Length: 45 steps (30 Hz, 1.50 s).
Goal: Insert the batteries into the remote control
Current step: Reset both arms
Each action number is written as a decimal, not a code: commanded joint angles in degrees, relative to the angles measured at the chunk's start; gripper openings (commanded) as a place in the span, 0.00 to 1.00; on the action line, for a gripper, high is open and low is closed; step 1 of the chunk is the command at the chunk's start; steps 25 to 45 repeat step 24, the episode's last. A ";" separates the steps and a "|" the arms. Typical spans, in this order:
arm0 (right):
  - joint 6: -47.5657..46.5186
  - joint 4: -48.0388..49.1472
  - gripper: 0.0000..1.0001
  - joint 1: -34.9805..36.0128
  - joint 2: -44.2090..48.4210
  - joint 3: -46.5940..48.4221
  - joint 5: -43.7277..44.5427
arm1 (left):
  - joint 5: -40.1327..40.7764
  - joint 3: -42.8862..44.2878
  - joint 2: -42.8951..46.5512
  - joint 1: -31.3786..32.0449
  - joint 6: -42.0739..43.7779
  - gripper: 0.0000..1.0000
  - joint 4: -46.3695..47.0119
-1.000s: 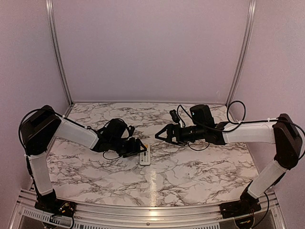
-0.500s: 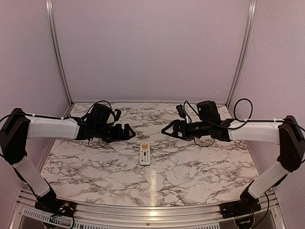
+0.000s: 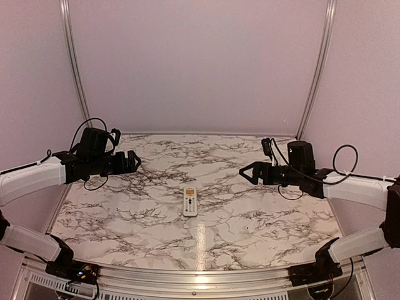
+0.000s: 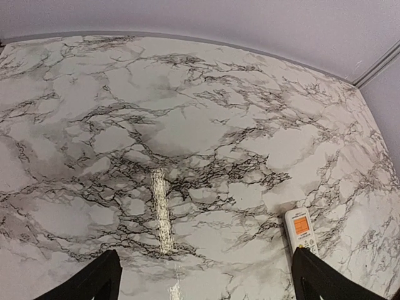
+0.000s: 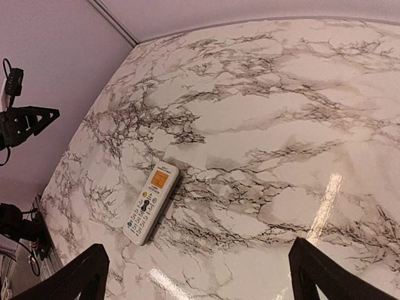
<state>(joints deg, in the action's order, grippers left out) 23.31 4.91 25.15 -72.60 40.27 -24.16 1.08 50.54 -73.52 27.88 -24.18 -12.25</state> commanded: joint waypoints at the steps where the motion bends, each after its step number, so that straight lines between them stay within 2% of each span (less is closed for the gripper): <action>1: 0.58 5.02 0.99 -0.49 1.15 -4.92 0.68 | 1.68 -7.99 2.22 -0.37 -1.57 0.99 0.65; 6: 2.15 10.17 0.99 -0.54 -0.28 -10.12 -0.10 | 1.78 -15.10 4.11 -0.37 -5.02 0.99 6.90; 12: 2.48 14.99 0.99 -0.46 -1.49 -14.00 -0.44 | 2.23 -18.57 6.59 -0.37 -5.83 0.99 9.35; 45: 2.74 15.71 0.99 -0.41 0.03 -15.34 -0.49 | 2.34 -17.71 7.01 -0.37 -5.02 0.99 9.83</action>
